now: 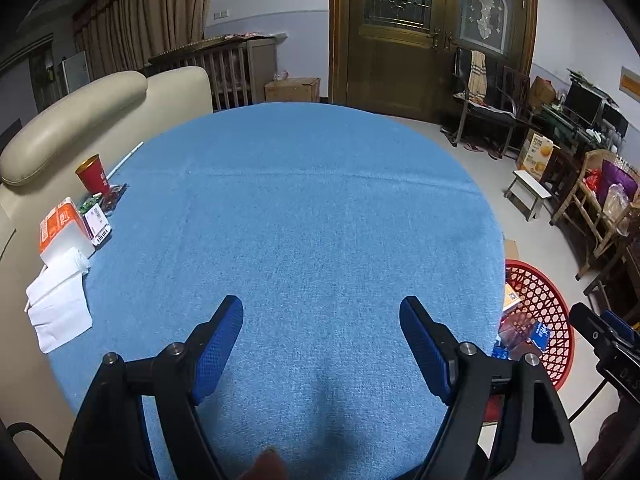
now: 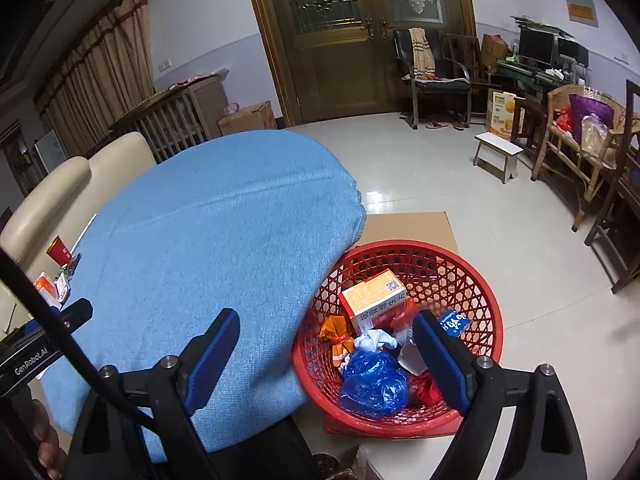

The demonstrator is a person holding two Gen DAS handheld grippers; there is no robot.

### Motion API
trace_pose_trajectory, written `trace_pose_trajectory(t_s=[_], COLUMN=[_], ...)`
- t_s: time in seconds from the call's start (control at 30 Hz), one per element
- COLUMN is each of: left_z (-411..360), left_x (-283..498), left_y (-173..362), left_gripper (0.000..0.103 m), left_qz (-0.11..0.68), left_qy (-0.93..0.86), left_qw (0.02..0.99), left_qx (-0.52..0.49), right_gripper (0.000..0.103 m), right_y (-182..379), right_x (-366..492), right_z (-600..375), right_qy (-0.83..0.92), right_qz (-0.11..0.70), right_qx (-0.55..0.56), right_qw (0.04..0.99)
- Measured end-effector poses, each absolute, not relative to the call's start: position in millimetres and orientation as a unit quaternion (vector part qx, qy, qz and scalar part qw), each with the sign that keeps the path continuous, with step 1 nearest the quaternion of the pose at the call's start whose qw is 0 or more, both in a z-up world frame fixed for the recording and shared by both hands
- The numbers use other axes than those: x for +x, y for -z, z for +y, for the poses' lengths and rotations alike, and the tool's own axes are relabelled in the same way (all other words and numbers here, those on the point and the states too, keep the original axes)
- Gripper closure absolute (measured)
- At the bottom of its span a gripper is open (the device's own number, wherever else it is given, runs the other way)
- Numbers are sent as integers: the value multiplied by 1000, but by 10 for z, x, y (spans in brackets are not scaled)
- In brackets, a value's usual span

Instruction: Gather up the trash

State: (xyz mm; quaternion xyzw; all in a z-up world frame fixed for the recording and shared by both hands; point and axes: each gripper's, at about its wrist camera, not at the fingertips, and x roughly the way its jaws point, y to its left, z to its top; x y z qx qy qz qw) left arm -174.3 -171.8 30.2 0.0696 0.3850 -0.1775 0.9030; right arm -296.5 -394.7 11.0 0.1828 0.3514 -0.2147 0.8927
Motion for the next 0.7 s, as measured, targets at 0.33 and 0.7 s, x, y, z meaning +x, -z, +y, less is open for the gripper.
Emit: trace_pose_trajectory(t_s=[0.33, 0.7], left_z=[-1770, -1794], left_x=[-1774, -1755], left_y=[-310, -312], left_gripper=[22, 22], left_qz=[383, 383], left_qy=[189, 197], left_qw=[900, 898], left_qx=[81, 86], right_gripper=[9, 2], right_y=[-152, -117], right_x=[-2961, -2956], right_z=[-3877, -3895], right_qy=[220, 222], right_qz=[347, 355], right_qx=[169, 173], right_qw=[896, 891])
